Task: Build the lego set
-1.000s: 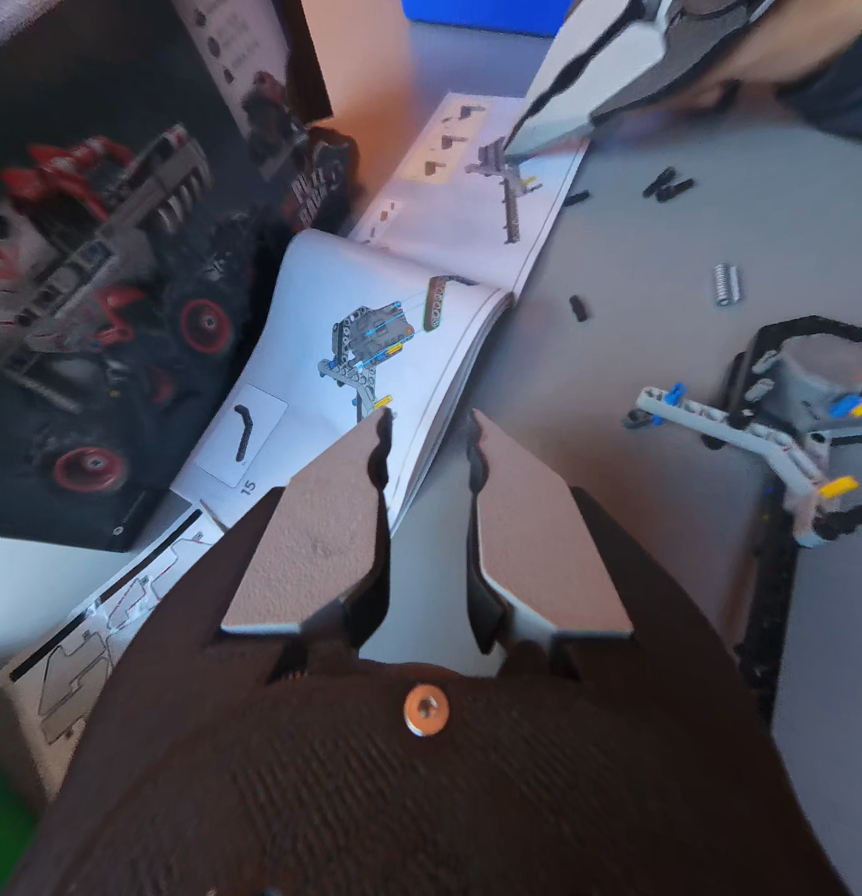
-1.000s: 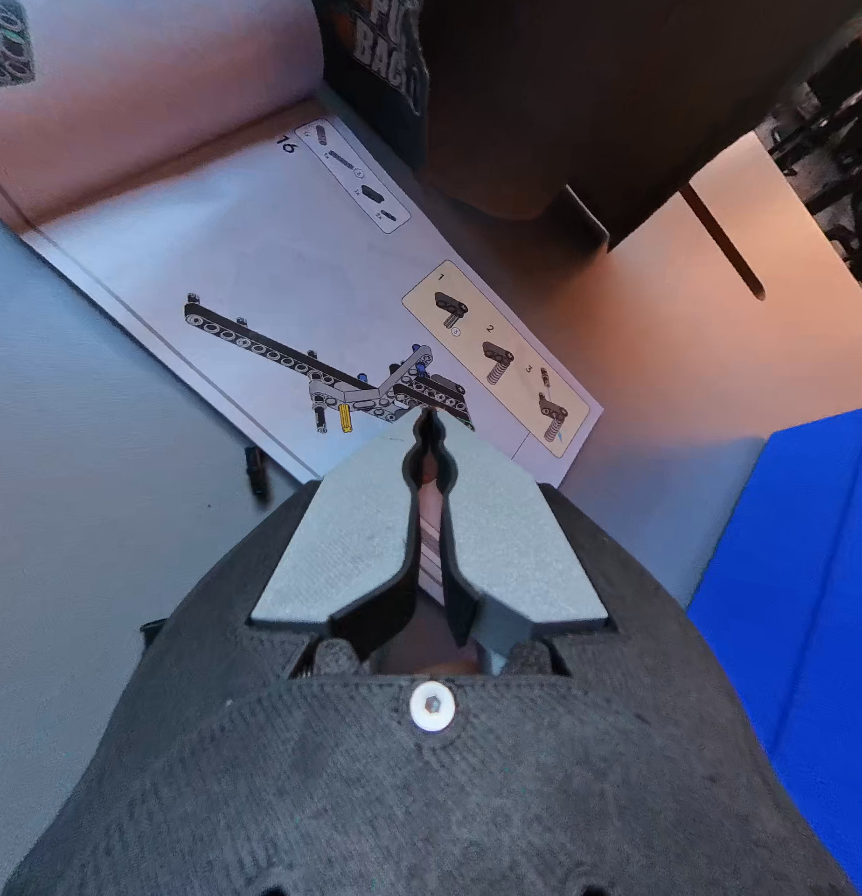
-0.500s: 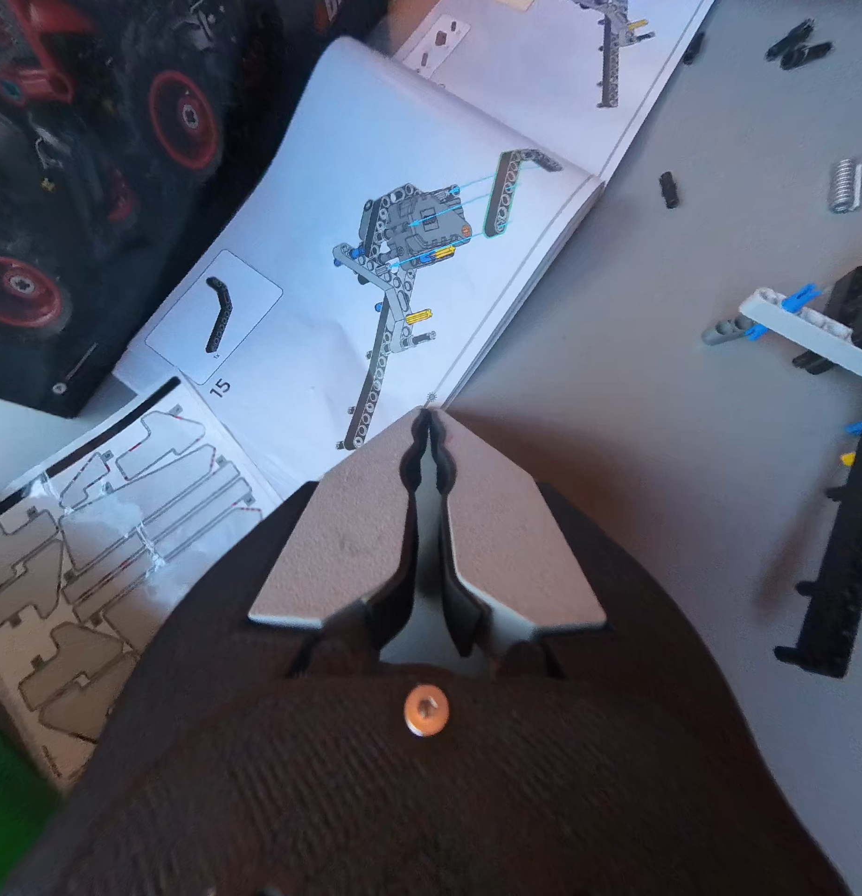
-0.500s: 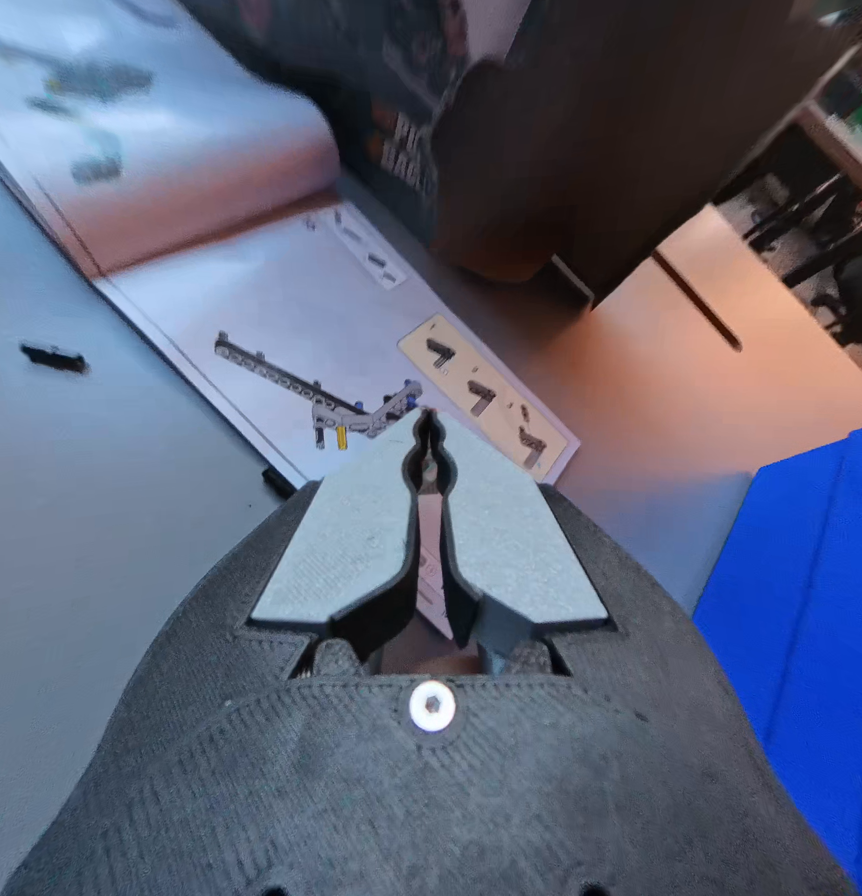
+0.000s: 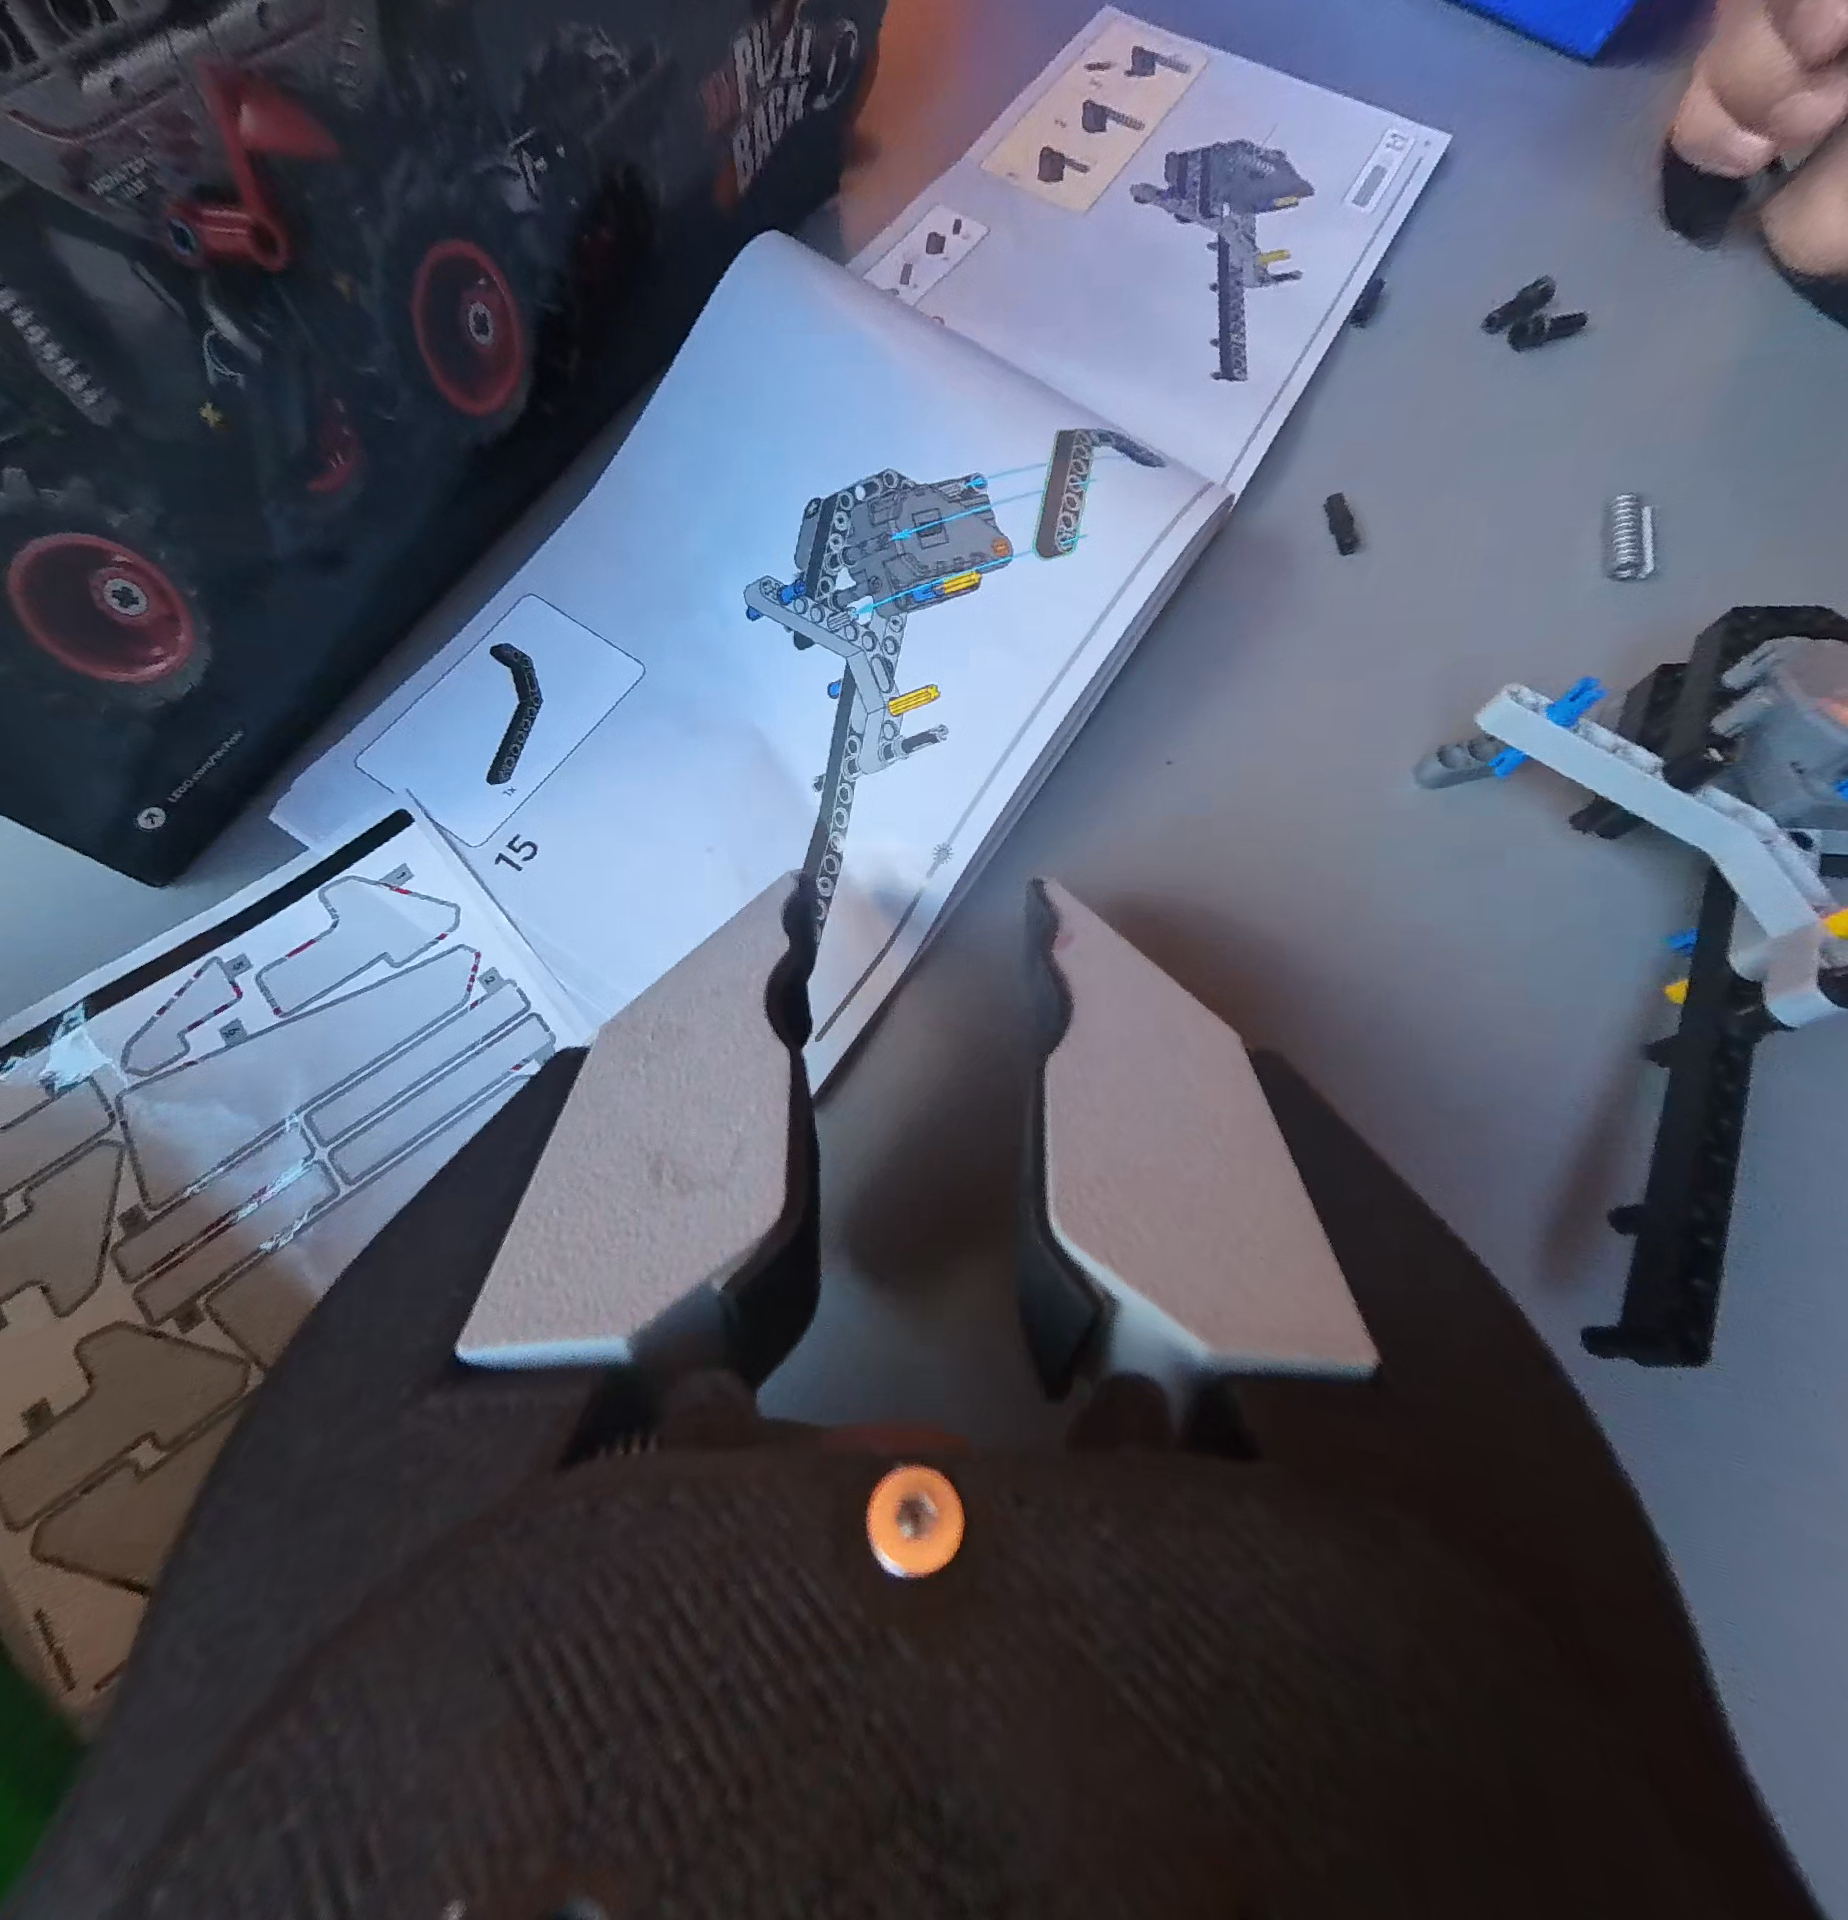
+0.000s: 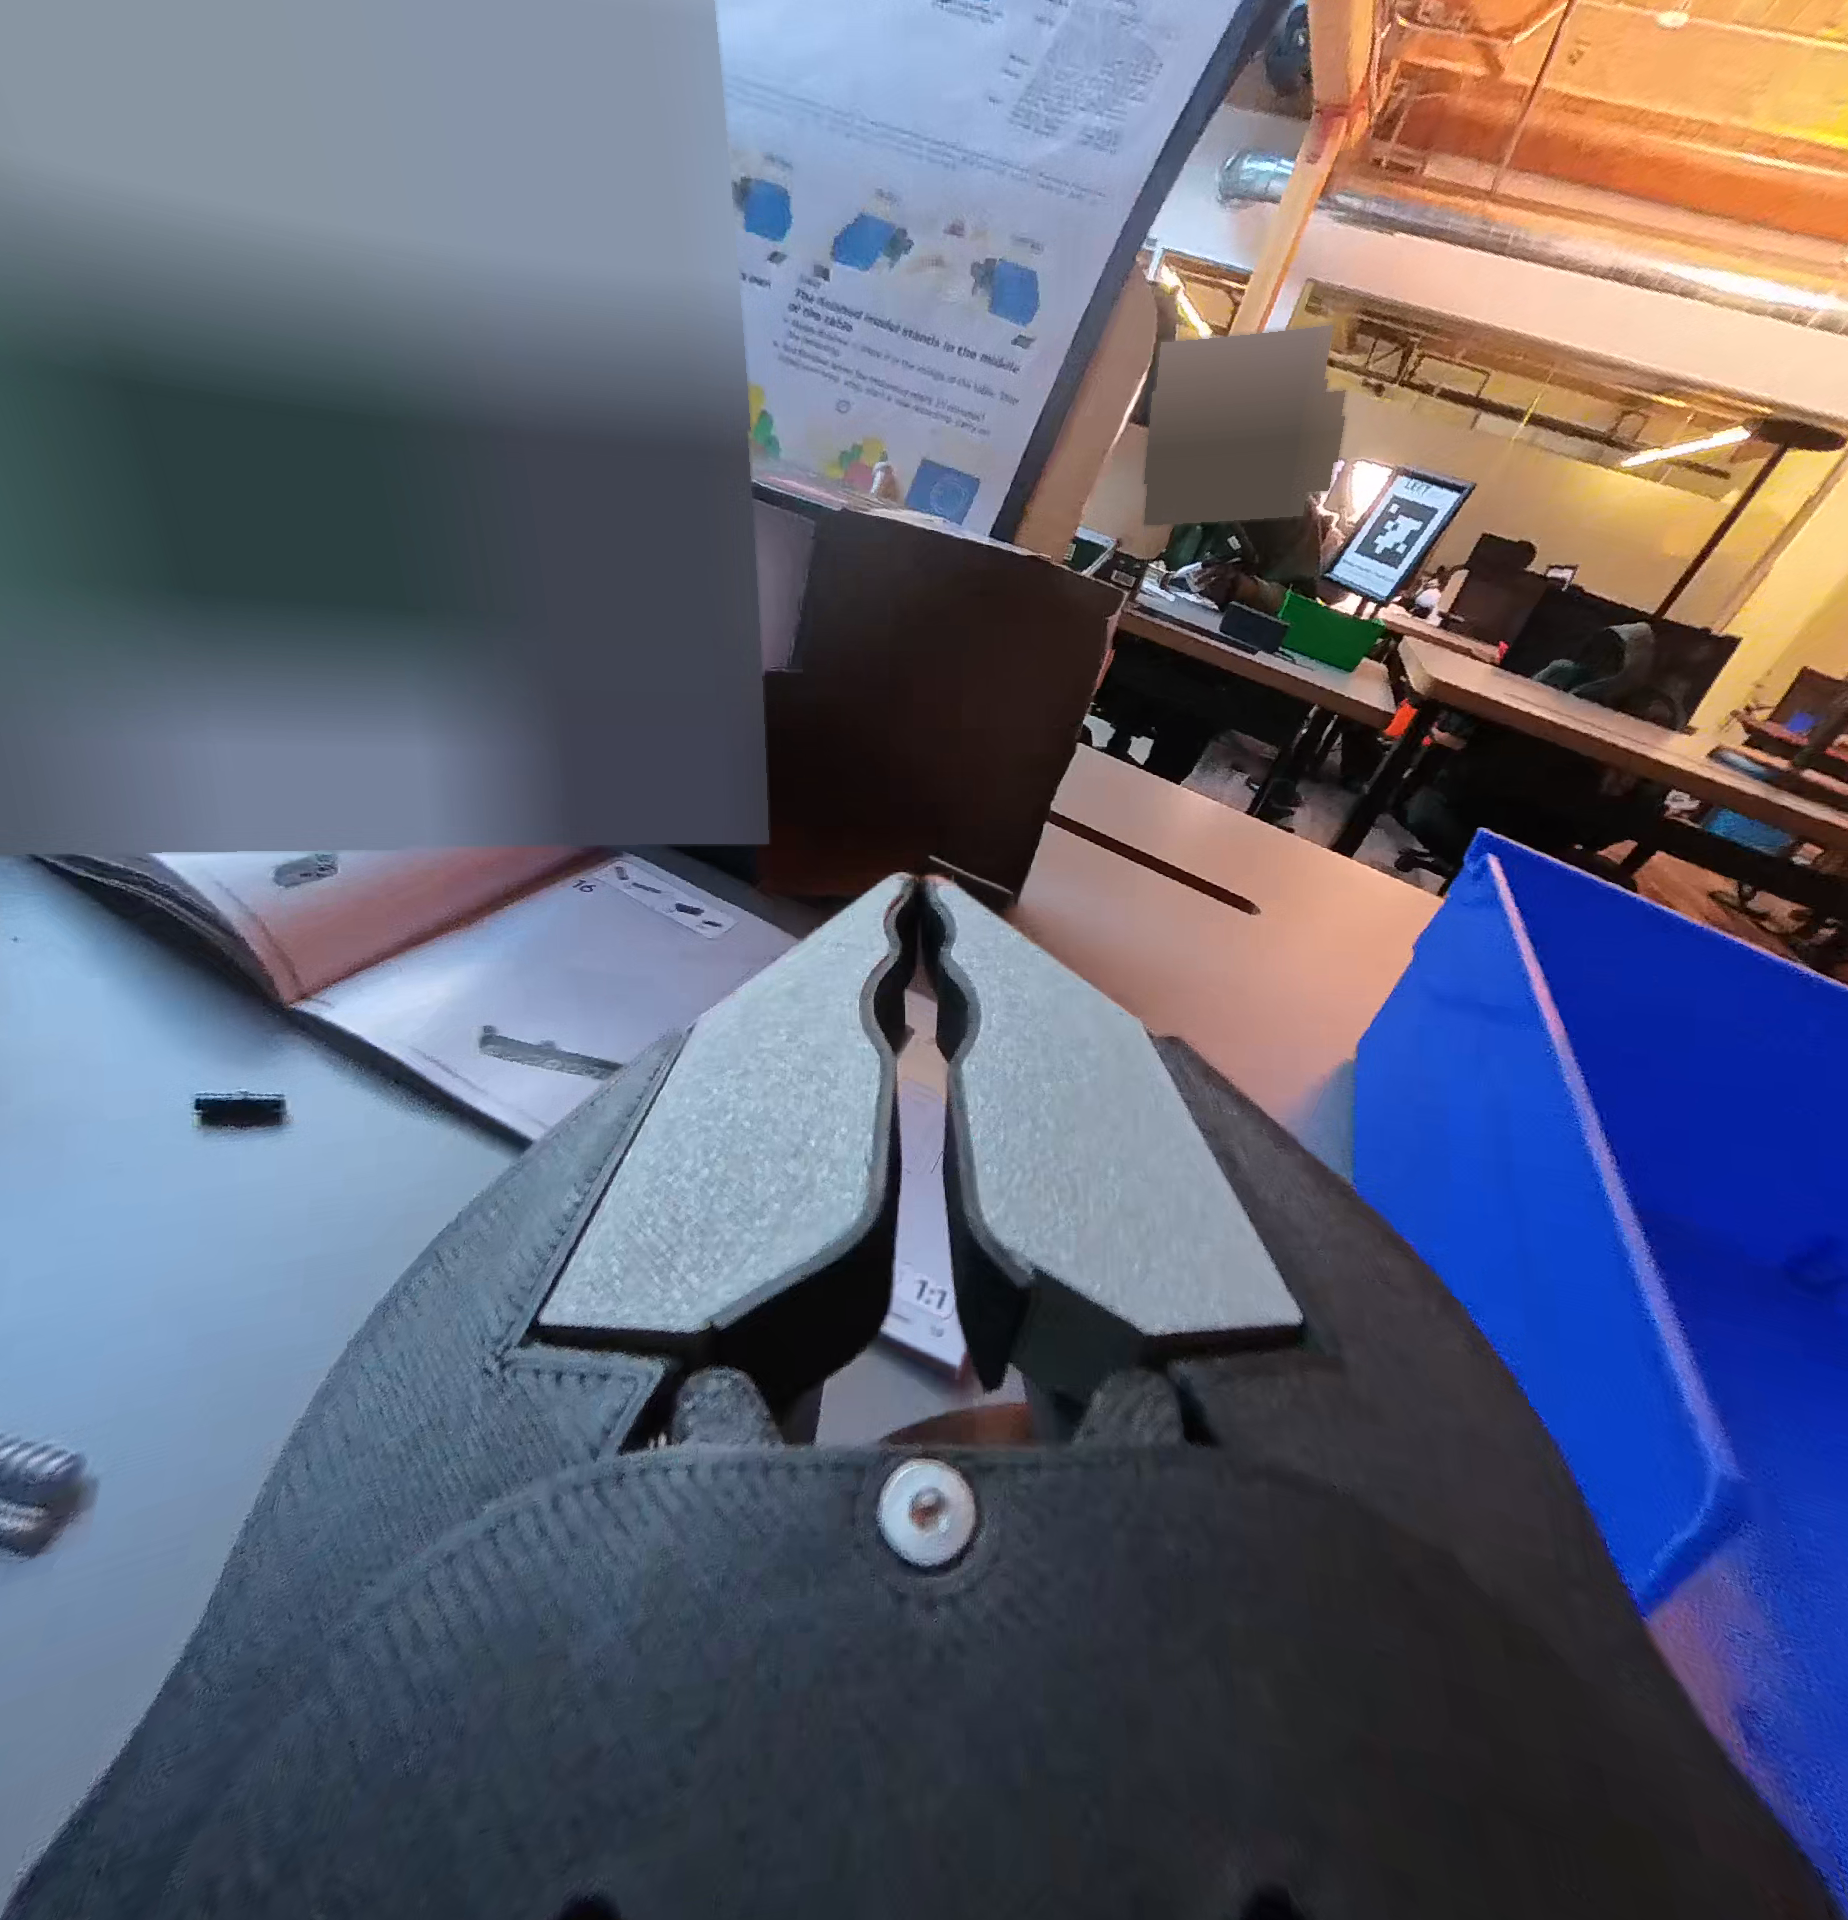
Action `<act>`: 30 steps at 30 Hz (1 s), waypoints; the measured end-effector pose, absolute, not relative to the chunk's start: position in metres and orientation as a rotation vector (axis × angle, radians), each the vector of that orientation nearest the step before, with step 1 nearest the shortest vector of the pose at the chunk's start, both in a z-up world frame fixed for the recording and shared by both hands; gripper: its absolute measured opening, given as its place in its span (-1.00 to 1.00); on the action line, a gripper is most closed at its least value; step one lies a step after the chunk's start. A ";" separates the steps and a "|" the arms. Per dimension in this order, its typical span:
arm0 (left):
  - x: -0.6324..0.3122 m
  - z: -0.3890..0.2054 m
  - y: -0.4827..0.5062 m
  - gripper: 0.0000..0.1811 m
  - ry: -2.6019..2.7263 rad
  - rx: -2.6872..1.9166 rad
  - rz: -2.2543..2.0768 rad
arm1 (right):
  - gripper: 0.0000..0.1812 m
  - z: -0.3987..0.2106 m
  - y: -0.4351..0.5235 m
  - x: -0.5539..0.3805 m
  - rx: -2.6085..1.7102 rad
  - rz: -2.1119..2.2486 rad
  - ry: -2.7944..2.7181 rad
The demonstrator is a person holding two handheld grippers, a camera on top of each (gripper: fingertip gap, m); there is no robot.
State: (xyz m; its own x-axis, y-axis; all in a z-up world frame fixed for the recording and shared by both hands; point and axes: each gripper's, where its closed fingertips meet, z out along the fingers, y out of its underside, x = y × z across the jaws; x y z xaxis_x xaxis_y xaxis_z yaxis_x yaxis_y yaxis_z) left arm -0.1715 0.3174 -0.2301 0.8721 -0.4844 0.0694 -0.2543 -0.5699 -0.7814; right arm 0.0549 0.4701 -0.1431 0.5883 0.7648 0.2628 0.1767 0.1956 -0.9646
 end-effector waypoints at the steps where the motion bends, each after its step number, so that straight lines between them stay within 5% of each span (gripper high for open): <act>1: -0.172 -0.230 0.317 -0.57 0.535 -2.199 -0.338 | -1.00 -0.143 0.467 0.056 -1.347 0.500 -0.884; 30: -0.160 -0.223 0.314 -0.53 0.608 -2.139 -0.401 | -1.00 -0.147 0.440 0.002 -1.132 0.736 -1.222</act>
